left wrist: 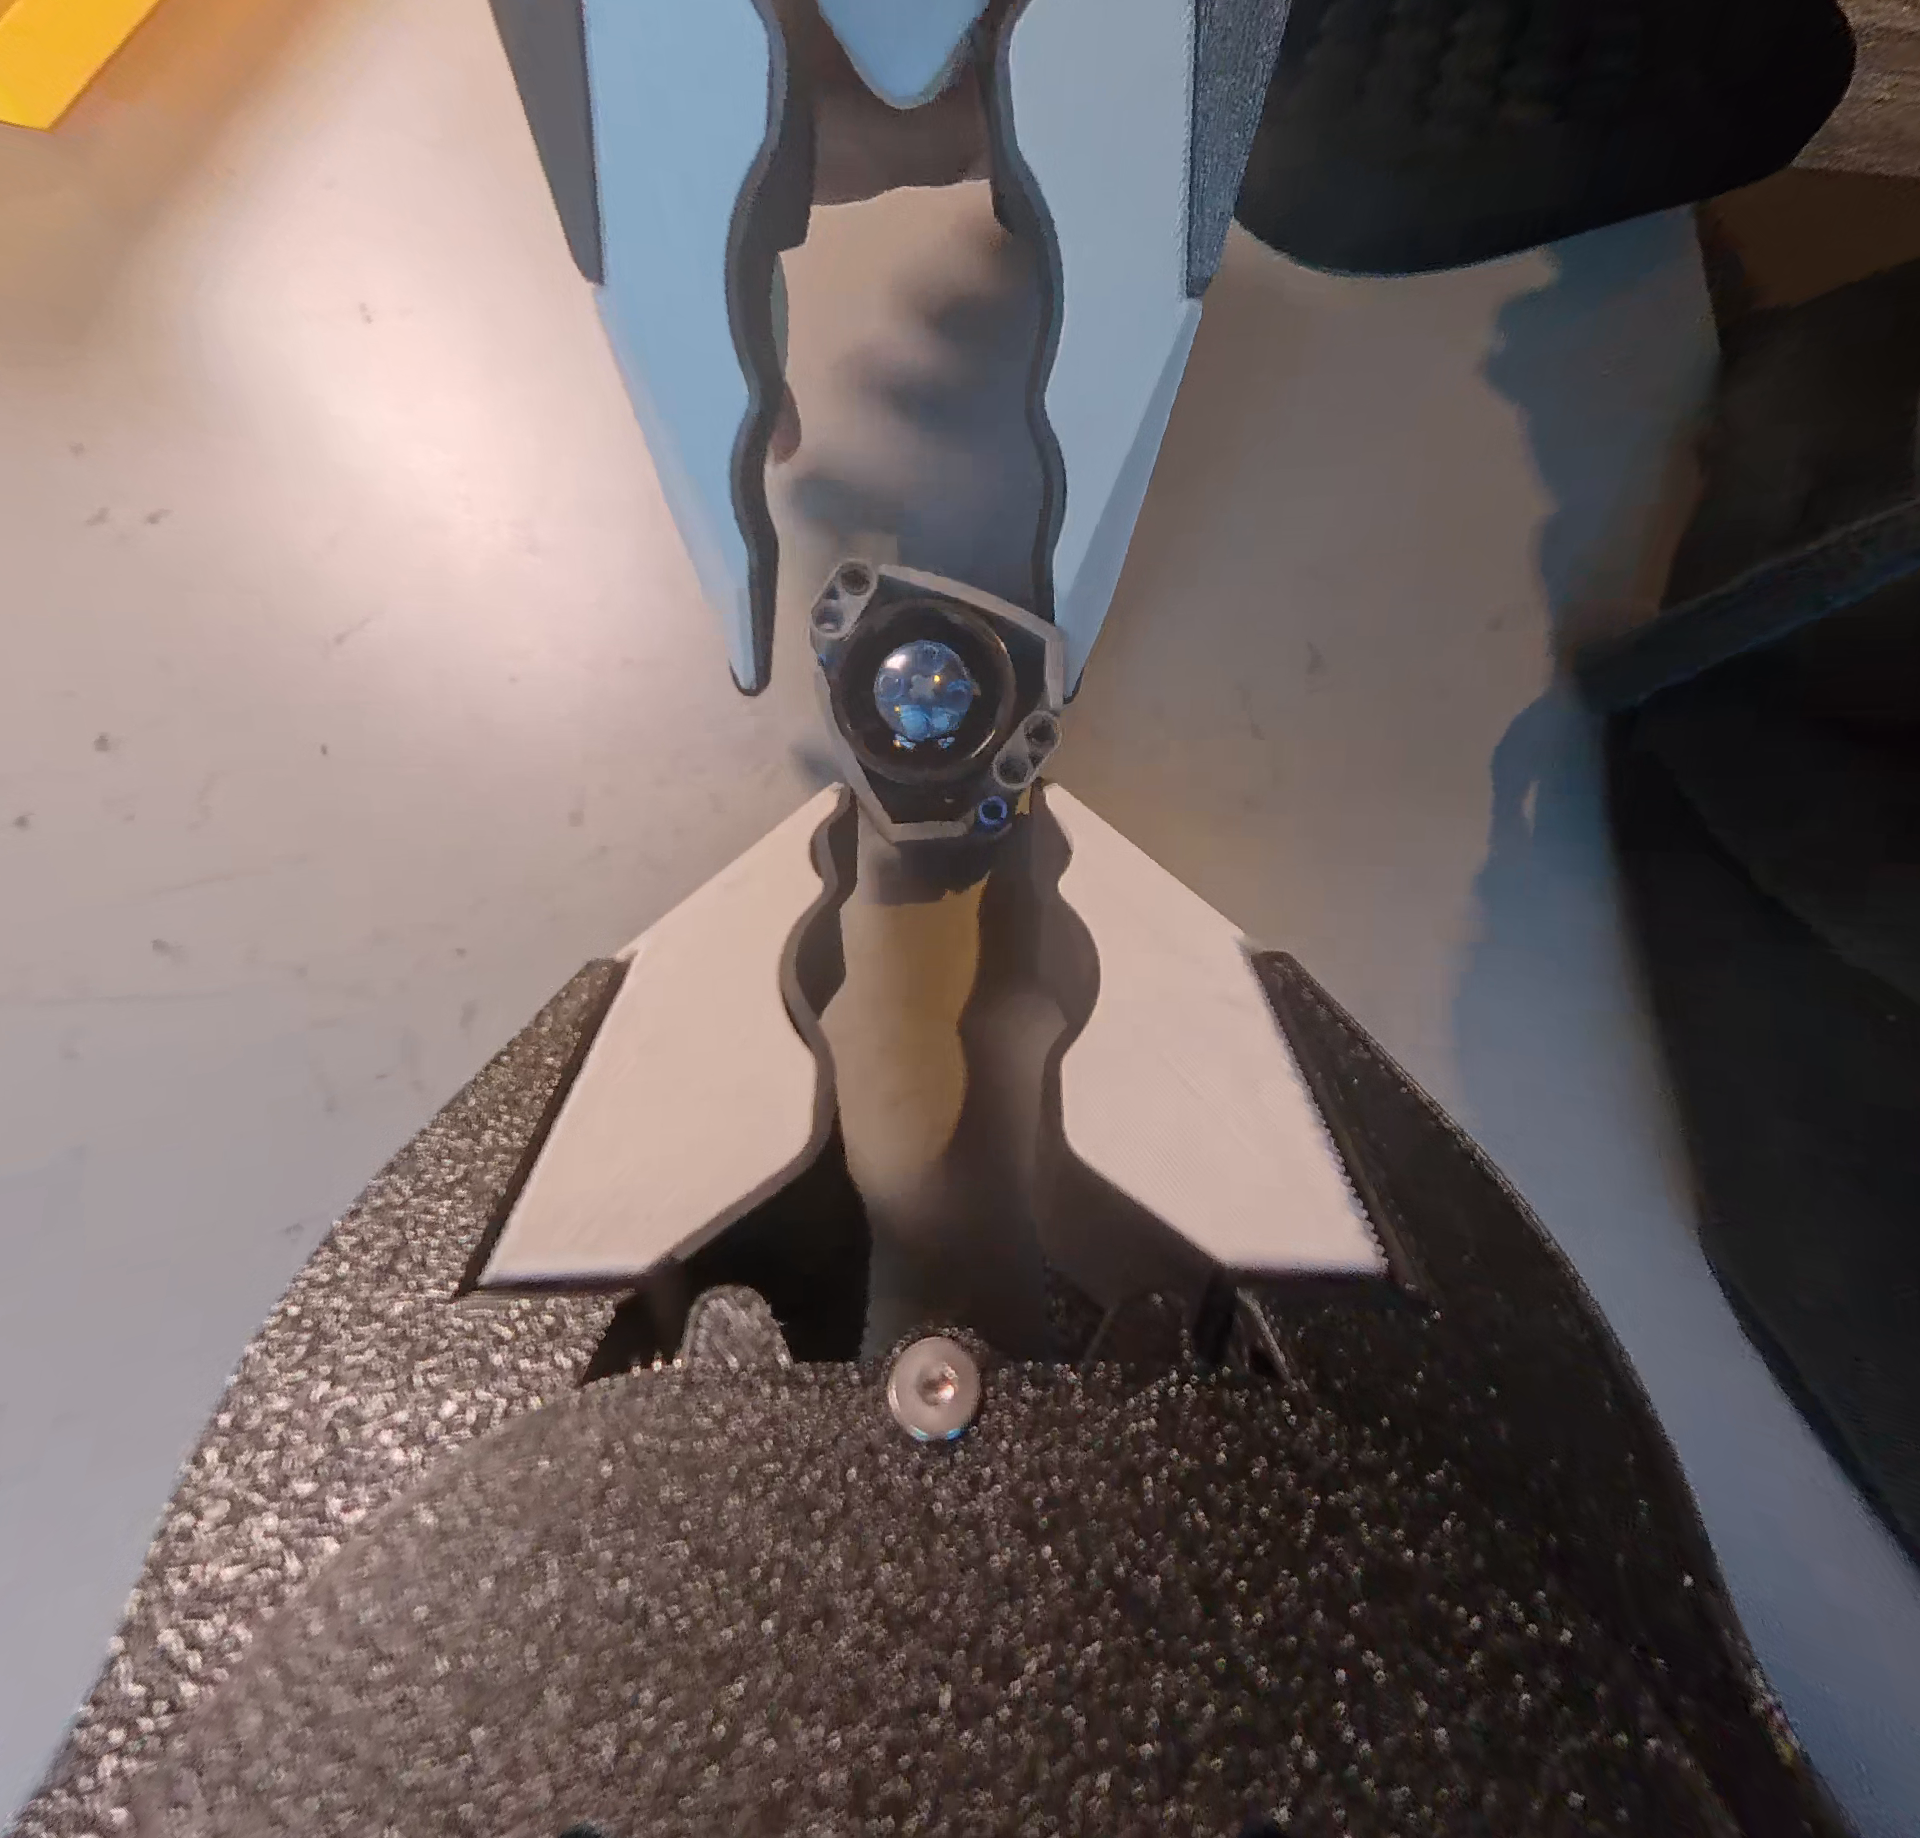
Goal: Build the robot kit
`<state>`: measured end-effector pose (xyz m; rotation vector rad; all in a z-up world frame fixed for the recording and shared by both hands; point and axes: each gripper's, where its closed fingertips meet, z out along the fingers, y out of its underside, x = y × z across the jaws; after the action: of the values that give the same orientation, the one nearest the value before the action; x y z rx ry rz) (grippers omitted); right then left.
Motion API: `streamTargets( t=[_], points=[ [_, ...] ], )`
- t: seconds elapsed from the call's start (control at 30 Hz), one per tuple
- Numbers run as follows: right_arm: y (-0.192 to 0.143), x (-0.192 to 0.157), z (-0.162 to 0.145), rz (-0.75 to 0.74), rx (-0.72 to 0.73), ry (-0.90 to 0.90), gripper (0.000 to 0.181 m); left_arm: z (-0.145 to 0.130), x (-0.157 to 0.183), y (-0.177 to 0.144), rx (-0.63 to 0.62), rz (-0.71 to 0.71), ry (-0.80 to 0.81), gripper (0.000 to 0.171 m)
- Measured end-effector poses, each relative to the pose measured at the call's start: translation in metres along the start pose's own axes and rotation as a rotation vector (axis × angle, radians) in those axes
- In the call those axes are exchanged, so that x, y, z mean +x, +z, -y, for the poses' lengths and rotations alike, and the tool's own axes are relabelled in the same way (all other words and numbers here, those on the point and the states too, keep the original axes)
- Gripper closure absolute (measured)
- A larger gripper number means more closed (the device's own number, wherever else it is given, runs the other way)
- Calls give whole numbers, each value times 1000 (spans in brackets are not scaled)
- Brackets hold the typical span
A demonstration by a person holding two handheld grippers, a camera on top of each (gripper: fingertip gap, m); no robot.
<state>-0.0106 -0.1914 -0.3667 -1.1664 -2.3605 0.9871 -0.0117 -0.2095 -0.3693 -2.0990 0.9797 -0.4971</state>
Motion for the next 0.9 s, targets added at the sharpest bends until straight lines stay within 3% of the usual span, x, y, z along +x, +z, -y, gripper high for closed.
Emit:
streamTargets(
  t=[0.2,0.9],
  points=[
    [-7,3,6,-110,60,-38,135,-2,-2,-1,-13,15,0,138],
    [-5,-10,2,-37,8,-10,140,1,11,-4,13,-26,14,137]
  ],
)
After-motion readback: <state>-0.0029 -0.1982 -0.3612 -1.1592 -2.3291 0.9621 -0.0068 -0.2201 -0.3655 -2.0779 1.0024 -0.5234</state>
